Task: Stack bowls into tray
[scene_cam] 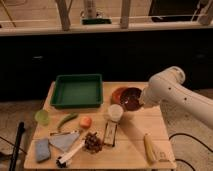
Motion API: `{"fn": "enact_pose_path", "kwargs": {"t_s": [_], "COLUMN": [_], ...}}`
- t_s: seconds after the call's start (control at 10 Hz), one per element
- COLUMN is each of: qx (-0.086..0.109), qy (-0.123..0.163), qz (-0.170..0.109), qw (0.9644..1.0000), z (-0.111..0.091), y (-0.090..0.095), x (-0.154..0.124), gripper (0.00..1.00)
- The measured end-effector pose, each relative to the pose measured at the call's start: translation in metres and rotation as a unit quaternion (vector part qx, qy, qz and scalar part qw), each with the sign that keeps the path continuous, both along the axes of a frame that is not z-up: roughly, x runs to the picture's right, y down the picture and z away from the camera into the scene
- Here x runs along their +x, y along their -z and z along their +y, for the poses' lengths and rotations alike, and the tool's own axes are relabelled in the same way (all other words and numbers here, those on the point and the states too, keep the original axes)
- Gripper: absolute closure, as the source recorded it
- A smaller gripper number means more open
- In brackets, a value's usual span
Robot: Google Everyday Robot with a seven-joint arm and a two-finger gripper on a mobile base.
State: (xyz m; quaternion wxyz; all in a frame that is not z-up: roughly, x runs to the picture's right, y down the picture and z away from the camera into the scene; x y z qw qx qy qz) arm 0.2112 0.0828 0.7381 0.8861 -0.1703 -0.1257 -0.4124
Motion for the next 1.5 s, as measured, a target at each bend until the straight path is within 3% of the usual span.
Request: {"fn": "enact_pose_path", "kwargs": {"t_s": [1.0,1.5], "qx": [0.014,0.027], "qy": [0.015,0.008], "qz": [-0.024,-0.045], "qw": [0.9995,0.9986], "z": [-0.020,-0.034], "y": [-0.026,-0.042], "x": [-0.012,-0.009], "gripper": [1.00,1.00]}}
